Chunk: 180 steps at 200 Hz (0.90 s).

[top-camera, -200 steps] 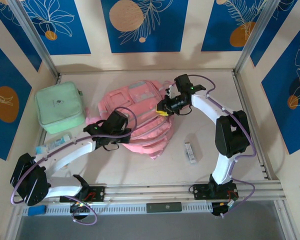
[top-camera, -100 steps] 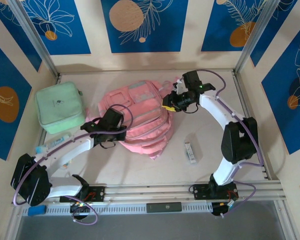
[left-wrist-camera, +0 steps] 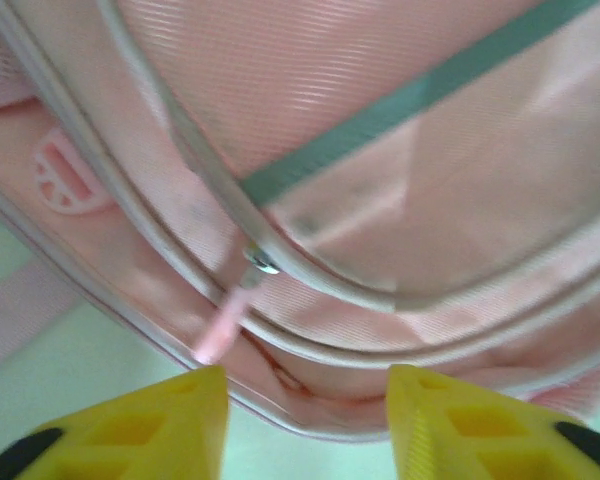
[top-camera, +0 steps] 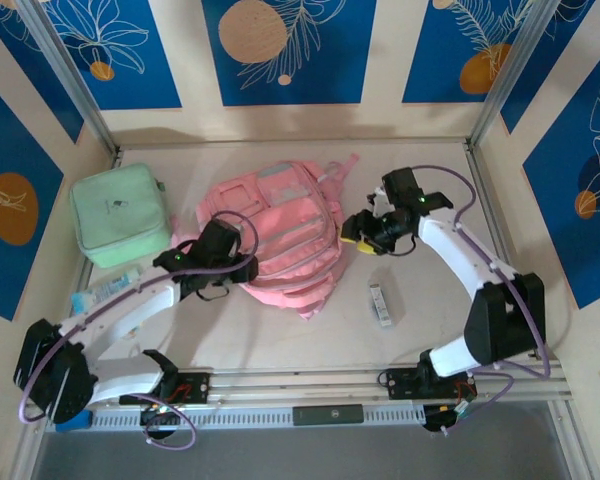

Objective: Pack the student bag
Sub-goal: Unzip the student bag at the top-center of the table, then rotate the loose stationery at the bottom-right of the table.

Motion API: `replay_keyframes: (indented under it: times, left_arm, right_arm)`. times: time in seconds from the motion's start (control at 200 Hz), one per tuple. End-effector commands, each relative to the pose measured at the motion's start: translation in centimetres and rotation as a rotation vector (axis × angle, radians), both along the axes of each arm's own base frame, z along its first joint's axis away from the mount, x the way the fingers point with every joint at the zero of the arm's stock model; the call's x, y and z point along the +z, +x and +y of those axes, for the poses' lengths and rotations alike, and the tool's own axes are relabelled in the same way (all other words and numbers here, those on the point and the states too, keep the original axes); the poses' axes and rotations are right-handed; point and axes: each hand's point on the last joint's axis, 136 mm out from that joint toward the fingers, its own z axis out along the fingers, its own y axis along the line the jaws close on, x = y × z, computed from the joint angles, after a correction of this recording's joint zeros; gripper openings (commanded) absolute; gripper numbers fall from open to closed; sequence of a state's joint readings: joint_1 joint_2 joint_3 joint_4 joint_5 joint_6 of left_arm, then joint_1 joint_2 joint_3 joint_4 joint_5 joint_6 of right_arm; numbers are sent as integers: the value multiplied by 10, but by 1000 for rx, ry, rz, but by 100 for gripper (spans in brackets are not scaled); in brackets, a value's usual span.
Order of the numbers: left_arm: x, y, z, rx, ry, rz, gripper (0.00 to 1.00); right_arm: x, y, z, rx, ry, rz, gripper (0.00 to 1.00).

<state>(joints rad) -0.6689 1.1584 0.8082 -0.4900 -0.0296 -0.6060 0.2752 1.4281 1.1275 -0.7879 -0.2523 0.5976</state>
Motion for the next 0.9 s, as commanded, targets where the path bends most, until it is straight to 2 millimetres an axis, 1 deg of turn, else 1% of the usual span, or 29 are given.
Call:
replay_keyframes:
  times: [0.0, 0.045, 0.07, 0.095, 0.135, 0.22, 0.29, 0.35, 0.38, 0.445, 0.515, 0.595, 0.685, 0.785, 0.895]
  left_arm:
    - [0, -20, -18, 17, -105, -4, 50]
    - [1, -25, -31, 4, -158, -20, 51]
    - [0, -29, -35, -2, -175, -23, 52]
    - [-1, -32, -40, -3, -189, -25, 53]
    - [-3, -36, -46, -8, -196, -28, 55]
    - [-5, -48, -60, -35, -180, -42, 59]
    - [-3, -55, -70, -42, -188, -74, 61]
    - [-1, -60, -81, -55, -214, -95, 63]
    - [-1, -61, -85, -59, -230, -102, 64]
    - [-7, -64, -93, -70, -229, -91, 67]
    - [-11, -65, -99, -81, -209, -85, 70]
    - [-13, -65, -104, -84, -196, -84, 72]
    - [-13, -64, -108, -91, -198, -84, 73]
    - [-16, -64, -104, -82, -187, -86, 74]
    - [-18, -64, -98, -65, -177, -90, 74]
  right_arm:
    - [-13, -34, -25, -82, -87, 83, 61]
    - [-20, -44, -36, -109, -137, 106, 66]
    - [-23, -49, -42, -125, -169, 115, 70]
    - [-27, -54, -49, -148, -204, 129, 72]
    - [-35, -63, -61, -186, -283, 144, 77]
    - [-47, -78, -76, -235, -405, 129, 88]
    - [-59, -86, -78, -282, -404, 149, 92]
    - [-69, -89, -81, -307, -405, 162, 97]
    - [-73, -89, -83, -310, -419, 167, 98]
    - [-79, -91, -88, -319, -457, 179, 99]
    - [-88, -92, -83, -307, -430, 190, 100]
    - [-102, -100, -74, -286, -403, 229, 99]
    - [-113, -106, -70, -258, -421, 242, 100]
    - [-122, -109, -58, -214, -408, 251, 100]
    - [-124, -117, -45, -158, -447, 254, 99]
